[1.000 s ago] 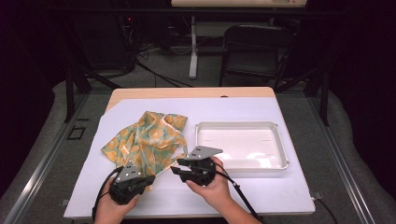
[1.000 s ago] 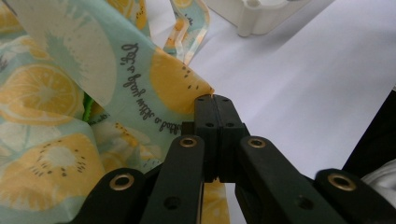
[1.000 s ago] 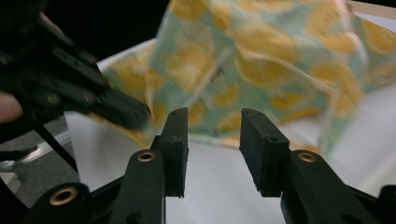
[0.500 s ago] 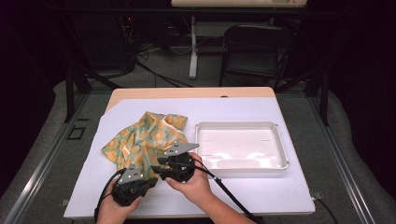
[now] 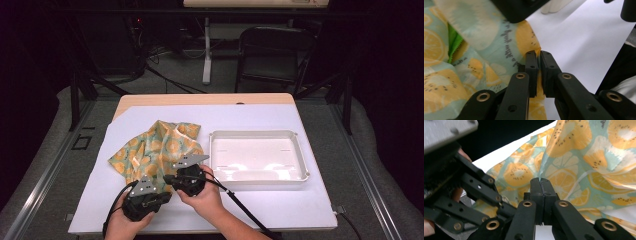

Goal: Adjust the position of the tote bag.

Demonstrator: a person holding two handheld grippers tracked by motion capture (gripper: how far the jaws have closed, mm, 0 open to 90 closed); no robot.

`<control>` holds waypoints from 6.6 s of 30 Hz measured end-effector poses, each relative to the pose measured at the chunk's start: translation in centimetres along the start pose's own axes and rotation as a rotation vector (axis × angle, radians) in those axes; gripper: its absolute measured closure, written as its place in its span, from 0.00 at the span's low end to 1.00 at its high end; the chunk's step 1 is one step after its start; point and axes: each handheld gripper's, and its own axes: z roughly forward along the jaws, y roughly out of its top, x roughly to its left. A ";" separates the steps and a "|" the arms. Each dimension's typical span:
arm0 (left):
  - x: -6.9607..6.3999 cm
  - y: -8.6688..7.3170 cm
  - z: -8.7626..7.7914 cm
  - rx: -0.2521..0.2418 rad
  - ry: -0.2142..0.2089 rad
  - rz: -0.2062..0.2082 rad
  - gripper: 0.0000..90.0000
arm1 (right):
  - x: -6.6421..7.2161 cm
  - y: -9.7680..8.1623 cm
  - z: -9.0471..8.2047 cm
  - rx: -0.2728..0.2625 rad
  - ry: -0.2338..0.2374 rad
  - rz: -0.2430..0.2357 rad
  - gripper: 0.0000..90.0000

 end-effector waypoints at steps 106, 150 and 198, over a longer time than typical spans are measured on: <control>10.3 4.7 -4.8 -0.248 0.371 -0.190 1.00 | -0.2 -9.0 -2.4 0.110 -0.130 0.029 0.95; 11.4 5.3 -5.7 -0.285 0.355 -0.199 1.00 | -6.6 8.1 1.2 0.079 -0.254 -0.014 0.65; 16.8 5.4 -1.8 -0.166 0.407 -0.264 1.00 | -7.8 11.7 0.0 -0.115 -0.430 -0.136 0.70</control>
